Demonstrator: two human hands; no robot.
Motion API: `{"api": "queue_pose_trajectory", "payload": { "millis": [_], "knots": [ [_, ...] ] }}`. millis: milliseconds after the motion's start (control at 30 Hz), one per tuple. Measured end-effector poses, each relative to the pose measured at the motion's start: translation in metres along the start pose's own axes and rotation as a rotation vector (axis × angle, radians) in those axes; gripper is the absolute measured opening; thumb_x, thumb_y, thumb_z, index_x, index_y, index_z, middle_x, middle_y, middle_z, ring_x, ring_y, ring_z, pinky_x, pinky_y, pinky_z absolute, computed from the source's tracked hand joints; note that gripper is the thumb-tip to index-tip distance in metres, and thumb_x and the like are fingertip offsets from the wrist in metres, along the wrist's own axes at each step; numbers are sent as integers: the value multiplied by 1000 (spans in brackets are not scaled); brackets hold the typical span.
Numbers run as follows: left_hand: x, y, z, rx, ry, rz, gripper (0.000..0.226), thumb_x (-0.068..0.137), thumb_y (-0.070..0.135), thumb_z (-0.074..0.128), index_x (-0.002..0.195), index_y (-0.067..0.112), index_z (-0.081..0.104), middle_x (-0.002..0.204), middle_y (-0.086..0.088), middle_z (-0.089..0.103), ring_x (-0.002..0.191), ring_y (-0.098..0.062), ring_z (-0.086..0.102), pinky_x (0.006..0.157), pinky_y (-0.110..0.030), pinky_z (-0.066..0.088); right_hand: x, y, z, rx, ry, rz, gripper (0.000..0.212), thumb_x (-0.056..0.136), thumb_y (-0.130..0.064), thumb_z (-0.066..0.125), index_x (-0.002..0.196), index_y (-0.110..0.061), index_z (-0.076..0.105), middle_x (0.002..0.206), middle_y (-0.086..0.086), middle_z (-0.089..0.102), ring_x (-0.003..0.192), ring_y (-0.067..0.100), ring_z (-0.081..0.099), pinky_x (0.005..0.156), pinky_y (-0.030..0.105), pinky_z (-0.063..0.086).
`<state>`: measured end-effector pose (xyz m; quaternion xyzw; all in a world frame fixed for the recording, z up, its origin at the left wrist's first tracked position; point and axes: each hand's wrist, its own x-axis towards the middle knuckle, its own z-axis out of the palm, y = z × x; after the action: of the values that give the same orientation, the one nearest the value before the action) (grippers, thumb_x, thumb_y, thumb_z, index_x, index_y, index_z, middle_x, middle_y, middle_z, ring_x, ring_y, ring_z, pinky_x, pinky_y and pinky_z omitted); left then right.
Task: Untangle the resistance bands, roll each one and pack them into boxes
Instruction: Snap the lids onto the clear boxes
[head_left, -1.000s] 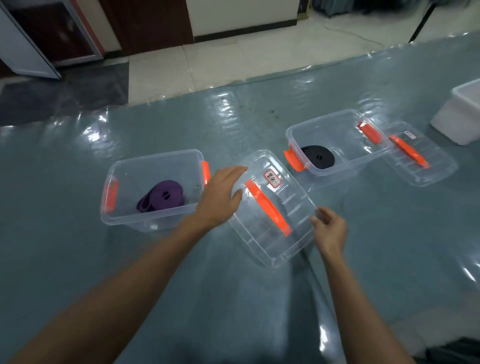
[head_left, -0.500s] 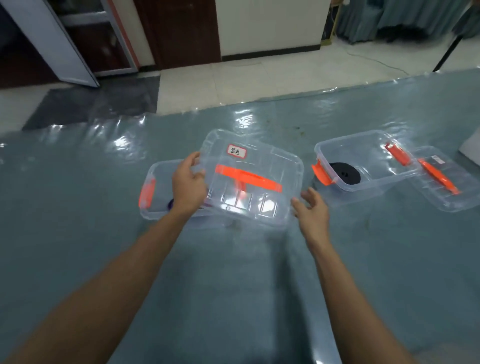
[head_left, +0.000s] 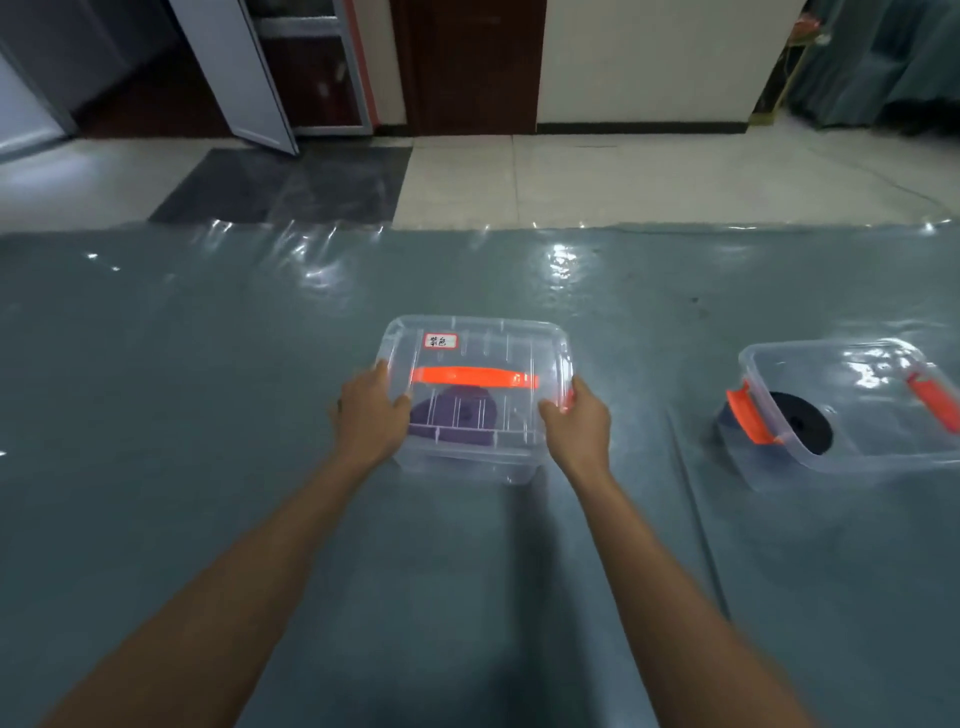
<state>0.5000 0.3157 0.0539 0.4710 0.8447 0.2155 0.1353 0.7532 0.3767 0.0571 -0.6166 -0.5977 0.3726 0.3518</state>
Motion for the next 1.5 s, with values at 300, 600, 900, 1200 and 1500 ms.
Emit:
{"api": "queue_pose_trajectory", "payload": {
  "millis": [300,600,900,1200,1500],
  "knots": [
    [7,17,6,273,30,307,55,89,12,56,143,17,49,160,-7,33,149,-30,27,111,-53,34,0,19,19,-59,30,-62,10,86,-32,60,88,-22,58,81,-2,63,85,30,60,75,44,53],
    [-10,26,42,424,-174,412,63,98,62,14,156,38,19,168,0,9,155,-26,4,121,-57,11,-2,31,15,121,24,149,57,85,-34,69,137,-22,48,125,1,63,114,23,61,102,47,48],
    [-14,30,36,422,-222,396,60,102,60,15,157,39,10,168,2,1,155,-23,-4,122,-56,4,-2,28,6,343,-118,322,35,88,-27,71,119,-14,64,109,2,72,93,14,69,81,29,52],
    [-13,30,38,412,-200,401,60,101,60,16,157,39,10,168,1,2,155,-23,-3,122,-56,4,-6,29,22,-160,-2,-148,43,99,-15,43,142,-15,42,123,6,61,103,22,60,90,37,49],
    [1,14,24,135,-62,450,45,99,35,44,143,24,52,153,-3,46,143,-26,38,114,-48,28,4,18,25,-674,-83,-205,59,95,-5,45,150,5,26,152,24,36,138,39,37,105,49,42]
  ]
}}
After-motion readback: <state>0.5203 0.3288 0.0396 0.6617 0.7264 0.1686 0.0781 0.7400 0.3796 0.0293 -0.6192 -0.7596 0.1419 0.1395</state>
